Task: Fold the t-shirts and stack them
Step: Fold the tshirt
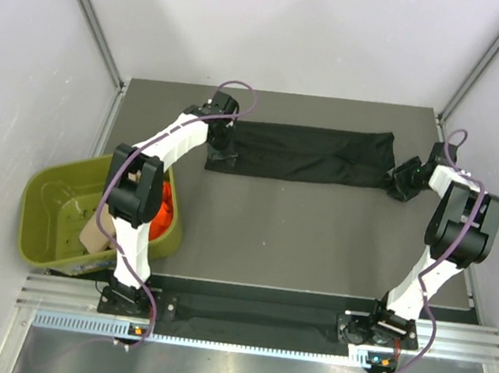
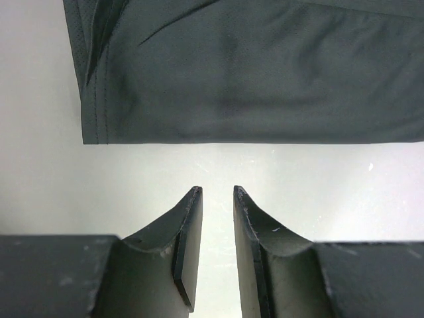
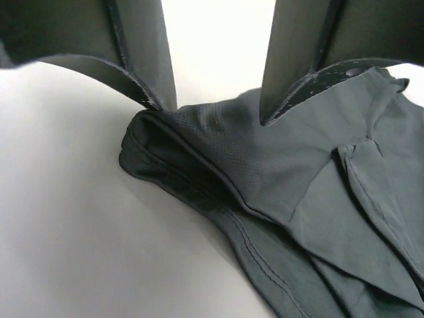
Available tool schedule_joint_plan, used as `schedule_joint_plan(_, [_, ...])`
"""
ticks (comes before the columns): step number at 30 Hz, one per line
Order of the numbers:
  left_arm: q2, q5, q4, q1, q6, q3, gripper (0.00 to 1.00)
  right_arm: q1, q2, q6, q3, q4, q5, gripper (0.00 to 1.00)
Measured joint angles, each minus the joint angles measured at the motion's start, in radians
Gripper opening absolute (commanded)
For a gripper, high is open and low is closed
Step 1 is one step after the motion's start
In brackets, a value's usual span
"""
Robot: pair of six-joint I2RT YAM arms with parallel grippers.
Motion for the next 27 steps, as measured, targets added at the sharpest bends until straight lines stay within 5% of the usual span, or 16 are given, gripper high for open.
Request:
schedule_joint_plan(7, [-0.017,0.002,-0.002,-0.006,0.0,-0.001,0.31,-0.011,0.035,0.027,0.003,0.038,0.002,0.07])
schedule_joint_plan(11, [-0.025,0.002,-0.003,-0.01,0.0,-0.001,0.31,-0.029,0.087,0.003,0.086,0.0,0.025,0.02])
schedule_joint_plan(15, [-0.042,0.003,-0.004,-0.016,0.0,-0.009,0.31,-0.056,0.187,-0.067,0.253,-0.042,0.047,0.18])
schedule_joint_plan(16, [-0.047,0.006,-0.003,-0.02,0.0,-0.016,0.31,-0.06,0.21,-0.084,0.294,-0.052,0.048,0.32])
schedule_joint_plan(19, [-0.059,0.012,-0.005,-0.029,0.0,-0.037,0.31,-0.065,0.249,-0.142,0.385,-0.079,0.066,0.47])
schedule_joint_plan(27, [-0.064,0.019,-0.01,-0.036,0.001,-0.05,0.31,-0.034,0.241,-0.293,0.497,-0.287,0.253,0.66])
